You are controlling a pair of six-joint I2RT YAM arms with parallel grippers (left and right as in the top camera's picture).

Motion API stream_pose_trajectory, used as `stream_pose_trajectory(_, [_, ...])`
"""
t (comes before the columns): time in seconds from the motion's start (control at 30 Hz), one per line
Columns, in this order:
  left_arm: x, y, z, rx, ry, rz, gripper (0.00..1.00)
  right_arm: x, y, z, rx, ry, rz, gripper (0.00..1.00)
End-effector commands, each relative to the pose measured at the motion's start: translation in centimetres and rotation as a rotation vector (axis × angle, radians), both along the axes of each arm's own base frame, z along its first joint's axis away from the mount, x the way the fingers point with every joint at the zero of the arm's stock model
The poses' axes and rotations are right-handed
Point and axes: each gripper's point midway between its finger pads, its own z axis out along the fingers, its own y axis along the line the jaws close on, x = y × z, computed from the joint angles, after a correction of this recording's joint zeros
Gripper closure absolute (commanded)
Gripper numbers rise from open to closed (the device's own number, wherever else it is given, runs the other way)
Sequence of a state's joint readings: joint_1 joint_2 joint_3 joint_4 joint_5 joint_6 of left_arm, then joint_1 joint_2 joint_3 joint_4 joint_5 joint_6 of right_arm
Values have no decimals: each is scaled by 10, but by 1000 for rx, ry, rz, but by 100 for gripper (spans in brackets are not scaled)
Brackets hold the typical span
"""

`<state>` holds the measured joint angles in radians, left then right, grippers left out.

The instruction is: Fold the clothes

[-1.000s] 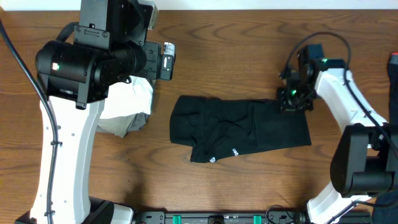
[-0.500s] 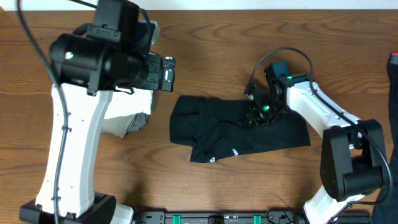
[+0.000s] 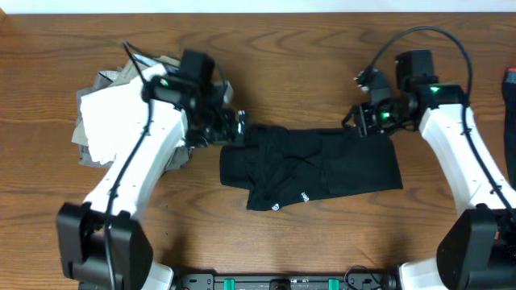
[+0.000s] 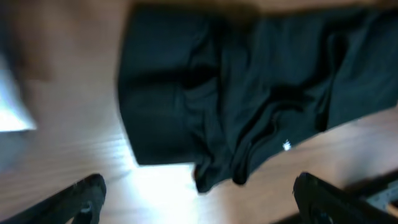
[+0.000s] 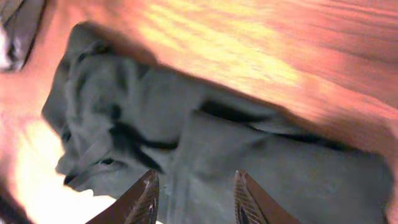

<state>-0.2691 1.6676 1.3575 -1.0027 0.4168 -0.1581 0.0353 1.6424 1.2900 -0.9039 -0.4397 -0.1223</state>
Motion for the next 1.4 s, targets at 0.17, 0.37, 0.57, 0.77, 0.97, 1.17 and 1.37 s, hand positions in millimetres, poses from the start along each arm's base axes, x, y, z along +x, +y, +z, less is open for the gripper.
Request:
stream_pose_trajectory(0.17, [-13, 3, -76, 0, 36, 10, 2, 5, -23, 4, 3, 11, -105, 63])
stream_pose_trajectory(0.37, [-21, -22, -97, -136, 81, -64, 2, 5, -22, 4, 4, 14, -106, 64])
stream_pose_trajectory(0.57, [-38, -58, -104, -332, 156, -183, 2, 4, -21, 4, 7, 19, -104, 66])
stream_pose_trajectory(0.77, [-45, -67, -103, -407, 185, -214, 2, 2, -21, 3, 6, 29, -104, 67])
stream_pose_trajectory(0.97, [-34, -70, -103, -416, 128, -229, 2, 2, -21, 3, 6, 25, -104, 67])
stream_pose_trajectory(1.17, [-32, -59, -114, -328, 156, -161, 16, 2, -21, 3, 6, 28, -104, 67])
stream_pose_trajectory(1.37, [-38, -29, -112, -239, 215, -85, 5, 1, -21, 3, 5, 29, -104, 67])
